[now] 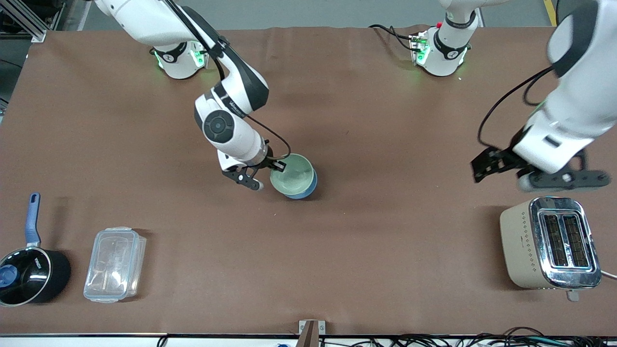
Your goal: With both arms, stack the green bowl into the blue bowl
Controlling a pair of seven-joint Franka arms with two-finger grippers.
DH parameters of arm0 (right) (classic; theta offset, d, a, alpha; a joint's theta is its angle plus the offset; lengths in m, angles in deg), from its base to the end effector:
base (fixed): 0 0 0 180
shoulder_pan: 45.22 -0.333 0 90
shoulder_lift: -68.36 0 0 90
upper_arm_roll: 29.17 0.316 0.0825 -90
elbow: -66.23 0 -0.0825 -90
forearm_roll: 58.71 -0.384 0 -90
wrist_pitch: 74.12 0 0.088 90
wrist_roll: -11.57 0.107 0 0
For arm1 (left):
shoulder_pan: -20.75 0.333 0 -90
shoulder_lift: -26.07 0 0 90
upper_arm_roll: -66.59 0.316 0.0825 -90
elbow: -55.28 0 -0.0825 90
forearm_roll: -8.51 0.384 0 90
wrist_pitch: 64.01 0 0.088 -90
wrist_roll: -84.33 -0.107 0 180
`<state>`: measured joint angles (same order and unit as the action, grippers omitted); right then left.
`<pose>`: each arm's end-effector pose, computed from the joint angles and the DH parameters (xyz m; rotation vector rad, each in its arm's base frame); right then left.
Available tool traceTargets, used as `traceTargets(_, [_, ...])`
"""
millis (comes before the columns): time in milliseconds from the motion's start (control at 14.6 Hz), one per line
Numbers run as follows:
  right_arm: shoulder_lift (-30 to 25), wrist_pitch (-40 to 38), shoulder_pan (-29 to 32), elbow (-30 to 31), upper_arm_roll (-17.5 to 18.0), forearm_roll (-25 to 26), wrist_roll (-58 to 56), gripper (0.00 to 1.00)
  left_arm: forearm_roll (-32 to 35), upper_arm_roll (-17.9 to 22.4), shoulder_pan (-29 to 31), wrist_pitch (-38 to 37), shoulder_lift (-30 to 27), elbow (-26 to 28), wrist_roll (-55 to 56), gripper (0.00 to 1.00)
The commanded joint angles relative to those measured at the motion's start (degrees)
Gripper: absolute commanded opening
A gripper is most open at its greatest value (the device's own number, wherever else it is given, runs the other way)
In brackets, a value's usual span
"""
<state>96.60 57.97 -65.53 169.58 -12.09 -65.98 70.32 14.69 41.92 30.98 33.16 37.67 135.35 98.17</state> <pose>0.5275 0.3870 0.2860 -2.8680 0.7210 0.2336 0.6132 -0.1182 0.6092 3.1319 -0.0082 0.1825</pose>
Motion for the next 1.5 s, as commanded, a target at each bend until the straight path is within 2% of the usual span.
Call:
traceTargets(0, [2.0, 1.2, -0.3, -1.7, 0.2, 1.4, 2.0, 0.0, -1.9, 0.0, 2.9, -3.7, -5.0, 2.3, -5.9, 1.0])
traceTargets(68, [2.1, 1.2, -0.8, -1.6, 0.2, 1.4, 2.1, 0.0, -2.7, 1.0, 2.5, -4.2, -6.5, 2.9, -7.1, 1.0])
traceTargets(342, [2.3, 1.2, -0.5, -1.0, 0.1, 2.7, 2.1, 0.0, -3.4, 14.0, -6.5, -5.8, -11.3, 7.2, -13.3, 1.0])
traceTargets(479, [2.6, 1.2, -0.2, -1.0, 0.1, 2.8, 2.1, 0.0, -3.4, 17.2, -9.1, -7.3, -12.4, 7.3, -13.3, 1.0])
traceTargets(957, [3.9, 2.5, -0.4, -1.0, 0.1, 3.5, 2.2, 0.03, -4.0, 16.8, -9.0, -5.6, -11.3, 7.1, -12.5, 1.0])
traceTargets(1162, [4.2, 5.8, -0.8, 1.1, 0.1, 3.5, 2.2, 0.07, -4.2, 16.8, -9.1, -4.8, -10.6, 6.9, -12.4, 1.0])
traceTargets(1231, [4.2, 5.7, -0.6, 1.3, 0.1, 3.5, 2.2, 0.17, -4.2, 16.8, -9.1, -4.8, -10.4, 6.7, -12.4, 1.0])
traceTargets(1299, [4.2, 5.6, -0.3, 1.3, 0.1, 3.5, 2.1, 0.42, -4.2, 16.8, -9.0, -4.4, -10.4, 6.7, -12.4, 1.0])
traceTargets(1368, [4.2, 5.5, -0.3, 1.3, 0.1, 3.5, 2.2, 0.76, -4.2, 16.8, -9.1, -4.3, -10.4, 6.7, -12.4, 1.0])
traceTargets(1436, [4.2, 5.4, -0.4, 1.3, 0.1, 3.5, 2.0, 0.92, -4.2, 16.8, -9.1, -4.3, -10.4, 6.7, -12.4, 1.0])
